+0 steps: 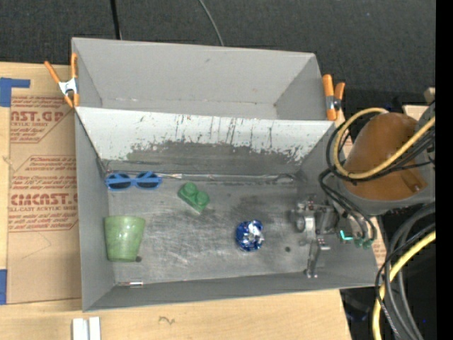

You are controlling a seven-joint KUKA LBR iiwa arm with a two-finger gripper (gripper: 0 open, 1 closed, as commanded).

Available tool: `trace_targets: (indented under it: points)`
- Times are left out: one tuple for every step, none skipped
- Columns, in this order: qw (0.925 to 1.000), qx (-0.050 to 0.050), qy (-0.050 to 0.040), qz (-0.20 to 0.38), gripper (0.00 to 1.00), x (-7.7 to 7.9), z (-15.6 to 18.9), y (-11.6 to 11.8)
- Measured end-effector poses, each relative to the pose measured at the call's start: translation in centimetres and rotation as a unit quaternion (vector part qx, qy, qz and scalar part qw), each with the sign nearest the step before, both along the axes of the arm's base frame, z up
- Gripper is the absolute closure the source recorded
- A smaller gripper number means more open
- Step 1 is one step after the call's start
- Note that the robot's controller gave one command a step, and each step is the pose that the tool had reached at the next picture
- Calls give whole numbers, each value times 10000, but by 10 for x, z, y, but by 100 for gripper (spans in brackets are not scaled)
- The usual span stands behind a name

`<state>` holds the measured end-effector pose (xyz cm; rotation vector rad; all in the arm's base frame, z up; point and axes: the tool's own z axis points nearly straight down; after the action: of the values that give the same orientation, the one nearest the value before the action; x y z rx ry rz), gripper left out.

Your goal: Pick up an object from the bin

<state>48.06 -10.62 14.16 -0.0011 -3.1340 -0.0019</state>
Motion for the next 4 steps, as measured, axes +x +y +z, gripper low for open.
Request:
trace_targets:
  points:
    - [9896,-8,-115,1434,0,9,-67,48]
    - [9707,-9,-92,2401,0,17,-69,101]
    - [9457,-13,-116,3248,0,12,-69,148]
    - [9458,3,-126,3244,100,12,-68,150]
